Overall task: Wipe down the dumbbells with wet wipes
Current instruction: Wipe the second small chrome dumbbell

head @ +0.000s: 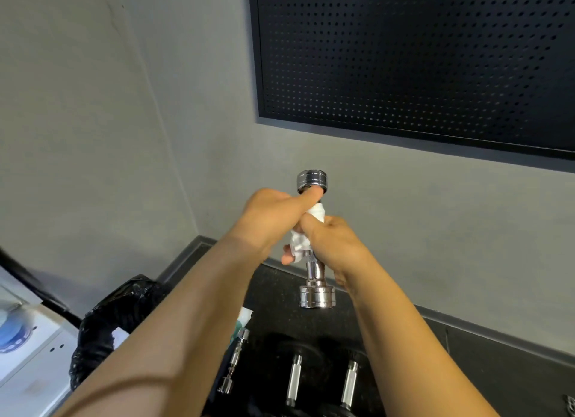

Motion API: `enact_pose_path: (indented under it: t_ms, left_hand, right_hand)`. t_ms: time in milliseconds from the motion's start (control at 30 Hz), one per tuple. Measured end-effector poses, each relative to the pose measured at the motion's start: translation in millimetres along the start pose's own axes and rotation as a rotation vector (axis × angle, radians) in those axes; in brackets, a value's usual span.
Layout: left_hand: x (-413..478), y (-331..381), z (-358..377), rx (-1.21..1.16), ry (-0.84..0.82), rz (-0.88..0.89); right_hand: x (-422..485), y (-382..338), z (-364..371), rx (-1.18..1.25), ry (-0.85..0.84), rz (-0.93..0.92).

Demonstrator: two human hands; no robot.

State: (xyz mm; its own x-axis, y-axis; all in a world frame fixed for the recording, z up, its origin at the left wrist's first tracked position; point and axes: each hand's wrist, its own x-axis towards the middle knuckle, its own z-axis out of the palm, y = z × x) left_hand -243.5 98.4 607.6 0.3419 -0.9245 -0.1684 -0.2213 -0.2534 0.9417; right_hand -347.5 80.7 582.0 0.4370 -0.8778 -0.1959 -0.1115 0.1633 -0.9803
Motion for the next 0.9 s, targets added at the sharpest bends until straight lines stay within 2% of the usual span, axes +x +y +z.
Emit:
enact_pose_path:
  t_ms: [100,167,300,400,467,567,633,667,767,900]
  left_hand:
    - [11,4,12,-0.064,0.06,-0.07]
    - [14,-2,14,-0.165,0.037,-0.085]
    - [18,-9,9,-0.383,-0.006,-0.07]
    - [23,-10,4,-0.433,0.019,-0.02]
    - [24,-10,3,-0.309,0.156,0.009]
    - [22,-9,5,-0.146,0.38,0.084]
    - [24,-13,7,-0.095,0.455,0.101]
    - [26,-15,7,-0.09,0.467,0.106]
    - [31,-18,1,-0.214,0.356,0.117]
    - [29,-22,-15,-0.605,-0.039,0.038]
  right_hand:
    - [0,10,2,-0.07,-0.035,-0.007]
    - [-1,15,-1,-0.038,-0.105,0.013]
    - [-8,24,-9,0.218,-0.425,0.164]
    - [-9,28,-9,0.244,-0.54,0.22]
    - [-5,26,-8,0.041,-0.487,0.204]
    - [7,30,-1,-0.45,-0.197,0.104]
    - [10,34,9,-0.606,-0.044,0.103]
    - [9,36,14,-0.612,-0.025,0.099]
    - [9,37,10,-0.38,-0.199,0.11]
    - [5,30,-5,0.027,-0.532,0.205]
